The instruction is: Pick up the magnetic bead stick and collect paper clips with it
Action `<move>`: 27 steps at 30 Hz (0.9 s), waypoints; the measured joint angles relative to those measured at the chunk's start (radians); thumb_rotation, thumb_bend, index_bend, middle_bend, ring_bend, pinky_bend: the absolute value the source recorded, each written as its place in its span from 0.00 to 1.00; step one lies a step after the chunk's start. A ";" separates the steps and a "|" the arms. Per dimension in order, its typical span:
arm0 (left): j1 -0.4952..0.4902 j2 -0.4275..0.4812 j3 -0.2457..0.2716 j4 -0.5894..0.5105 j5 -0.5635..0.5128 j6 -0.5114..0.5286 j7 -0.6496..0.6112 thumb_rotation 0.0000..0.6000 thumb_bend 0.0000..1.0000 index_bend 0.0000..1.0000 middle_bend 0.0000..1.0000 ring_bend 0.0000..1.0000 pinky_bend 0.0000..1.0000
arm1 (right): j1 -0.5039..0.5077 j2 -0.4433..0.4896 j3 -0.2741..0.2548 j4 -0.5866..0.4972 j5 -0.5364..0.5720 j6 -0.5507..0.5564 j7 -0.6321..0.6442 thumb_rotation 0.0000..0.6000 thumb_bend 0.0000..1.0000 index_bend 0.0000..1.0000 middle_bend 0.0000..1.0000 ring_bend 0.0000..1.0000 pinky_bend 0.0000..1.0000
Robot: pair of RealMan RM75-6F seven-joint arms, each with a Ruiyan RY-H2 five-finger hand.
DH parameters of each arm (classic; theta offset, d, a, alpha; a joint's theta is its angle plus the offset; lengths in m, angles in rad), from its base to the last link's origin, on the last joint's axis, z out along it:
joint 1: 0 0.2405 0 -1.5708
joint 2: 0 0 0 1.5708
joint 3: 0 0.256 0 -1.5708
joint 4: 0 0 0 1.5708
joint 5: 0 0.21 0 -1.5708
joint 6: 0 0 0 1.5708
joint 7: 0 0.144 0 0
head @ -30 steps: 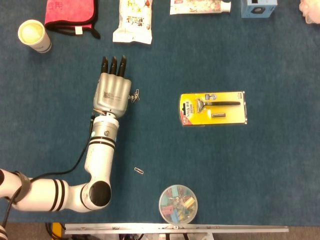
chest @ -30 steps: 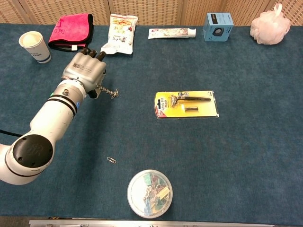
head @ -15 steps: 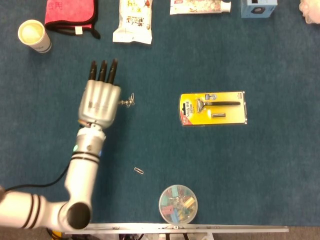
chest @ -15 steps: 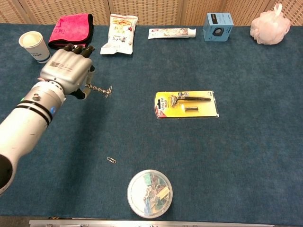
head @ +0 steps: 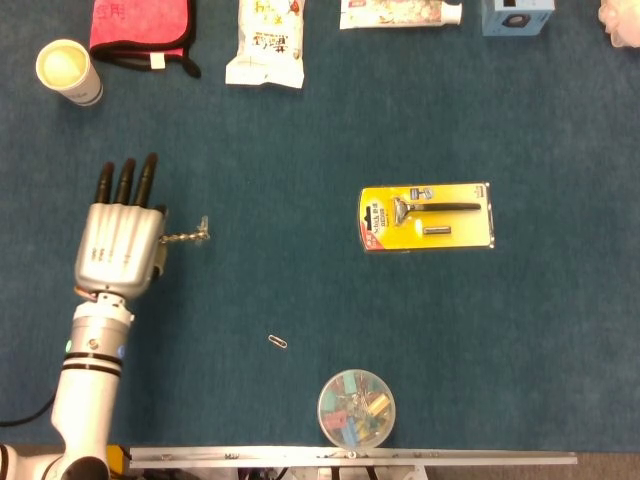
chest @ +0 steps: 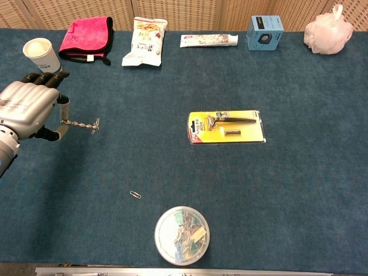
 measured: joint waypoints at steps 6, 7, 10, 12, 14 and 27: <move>0.035 0.002 0.006 0.054 0.017 -0.021 -0.029 1.00 0.37 0.45 0.00 0.00 0.06 | 0.004 -0.003 0.001 -0.004 0.006 -0.007 -0.012 1.00 0.01 0.19 0.18 0.12 0.32; 0.041 0.002 0.008 0.063 0.018 -0.028 -0.030 1.00 0.37 0.41 0.00 0.00 0.06 | 0.004 -0.003 0.001 -0.004 0.006 -0.008 -0.013 1.00 0.01 0.19 0.18 0.12 0.32; 0.054 0.007 0.016 0.070 0.019 -0.044 -0.022 1.00 0.37 0.26 0.00 0.00 0.06 | 0.006 -0.004 0.002 -0.004 0.009 -0.011 -0.016 1.00 0.01 0.19 0.18 0.12 0.32; 0.063 0.009 0.019 0.072 0.025 -0.047 -0.019 1.00 0.37 0.19 0.00 0.00 0.05 | 0.007 -0.005 0.002 -0.004 0.010 -0.014 -0.019 1.00 0.01 0.19 0.18 0.12 0.32; 0.073 0.011 0.021 0.075 0.037 -0.047 -0.027 1.00 0.37 0.14 0.00 0.00 0.05 | 0.009 -0.006 0.001 -0.004 0.011 -0.019 -0.023 1.00 0.01 0.19 0.18 0.12 0.32; 0.144 0.186 0.086 -0.019 0.203 -0.045 -0.193 1.00 0.37 0.18 0.00 0.00 0.05 | 0.036 -0.028 0.001 -0.011 0.038 -0.077 -0.102 1.00 0.01 0.19 0.18 0.12 0.32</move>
